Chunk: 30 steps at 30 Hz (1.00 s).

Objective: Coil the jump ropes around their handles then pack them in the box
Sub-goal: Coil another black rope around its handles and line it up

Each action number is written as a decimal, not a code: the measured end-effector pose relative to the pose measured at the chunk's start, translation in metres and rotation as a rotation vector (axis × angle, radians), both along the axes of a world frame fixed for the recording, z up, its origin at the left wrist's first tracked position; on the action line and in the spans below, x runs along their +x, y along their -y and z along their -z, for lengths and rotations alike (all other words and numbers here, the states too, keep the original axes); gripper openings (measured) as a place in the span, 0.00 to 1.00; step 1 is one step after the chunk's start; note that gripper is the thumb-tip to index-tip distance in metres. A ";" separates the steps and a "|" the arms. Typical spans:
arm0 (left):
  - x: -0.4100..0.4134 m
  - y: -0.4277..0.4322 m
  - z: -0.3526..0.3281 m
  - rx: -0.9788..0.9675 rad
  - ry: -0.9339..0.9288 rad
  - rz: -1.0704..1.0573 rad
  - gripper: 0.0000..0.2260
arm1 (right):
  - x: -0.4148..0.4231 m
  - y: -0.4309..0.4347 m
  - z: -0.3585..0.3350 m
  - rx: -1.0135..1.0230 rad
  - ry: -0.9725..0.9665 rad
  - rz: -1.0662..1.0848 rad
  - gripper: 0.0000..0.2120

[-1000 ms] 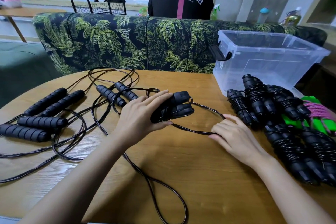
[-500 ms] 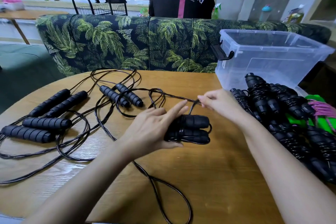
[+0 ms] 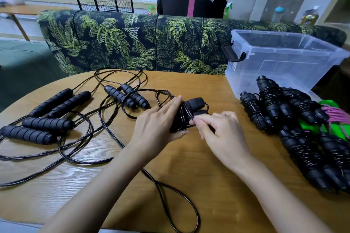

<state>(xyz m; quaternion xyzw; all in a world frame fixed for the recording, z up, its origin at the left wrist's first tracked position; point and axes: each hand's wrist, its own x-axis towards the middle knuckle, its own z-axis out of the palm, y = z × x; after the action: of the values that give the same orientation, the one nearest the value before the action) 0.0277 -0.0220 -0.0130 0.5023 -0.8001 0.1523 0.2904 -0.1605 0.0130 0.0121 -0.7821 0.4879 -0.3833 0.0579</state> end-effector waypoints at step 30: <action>0.004 0.001 -0.026 0.233 -0.645 0.021 0.33 | -0.045 0.015 0.063 -0.409 -0.387 0.020 0.16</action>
<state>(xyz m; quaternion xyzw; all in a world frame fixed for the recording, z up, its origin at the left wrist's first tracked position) 0.0318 -0.0229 0.0135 0.5462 -0.6842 -0.1097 0.4707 -0.2053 -0.0017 -0.0507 -0.8314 0.4099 -0.3177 -0.1992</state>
